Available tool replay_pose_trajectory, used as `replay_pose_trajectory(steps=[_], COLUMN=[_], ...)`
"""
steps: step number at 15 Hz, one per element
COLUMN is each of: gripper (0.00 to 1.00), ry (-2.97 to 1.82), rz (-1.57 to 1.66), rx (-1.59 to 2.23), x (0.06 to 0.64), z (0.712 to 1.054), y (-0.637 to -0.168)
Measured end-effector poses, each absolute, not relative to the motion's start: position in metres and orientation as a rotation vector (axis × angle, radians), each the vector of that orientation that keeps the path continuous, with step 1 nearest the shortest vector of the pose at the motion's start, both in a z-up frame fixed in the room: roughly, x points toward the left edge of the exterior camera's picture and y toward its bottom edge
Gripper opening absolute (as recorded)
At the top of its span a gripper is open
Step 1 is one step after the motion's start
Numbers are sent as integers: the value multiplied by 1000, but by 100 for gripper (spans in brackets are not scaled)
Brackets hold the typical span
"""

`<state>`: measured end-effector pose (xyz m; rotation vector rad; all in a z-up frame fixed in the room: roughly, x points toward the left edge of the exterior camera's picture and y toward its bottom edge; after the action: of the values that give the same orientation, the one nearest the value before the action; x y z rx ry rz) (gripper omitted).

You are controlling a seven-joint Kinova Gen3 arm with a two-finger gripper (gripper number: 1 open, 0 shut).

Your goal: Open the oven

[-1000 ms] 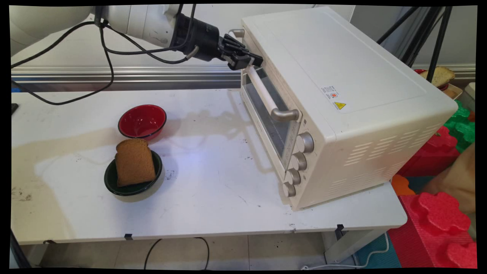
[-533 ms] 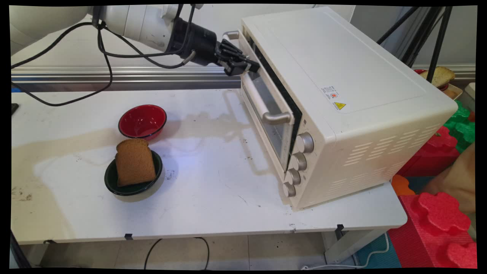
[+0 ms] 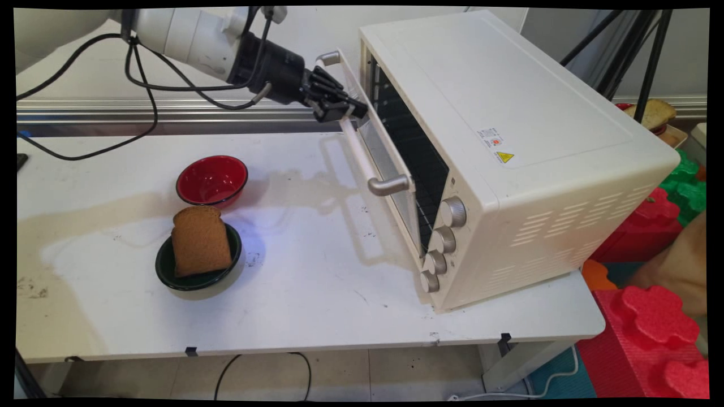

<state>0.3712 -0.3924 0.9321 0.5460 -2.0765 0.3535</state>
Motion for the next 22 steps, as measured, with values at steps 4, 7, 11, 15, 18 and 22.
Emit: replay_pose_trajectory(steps=[4,7,11,15,18,22], gripper=[0,0,0,0,0,0], ry=[-2109,-2135,-2168,-2200,-2222,-2248], rz=[344,336,322,306,294,282], rx=[548,553,562,567,575,586], x=[382,392,405,415,424,437], z=[929,926,920,913,907,896], y=[-386,-380,-371,-364,-359,-349])
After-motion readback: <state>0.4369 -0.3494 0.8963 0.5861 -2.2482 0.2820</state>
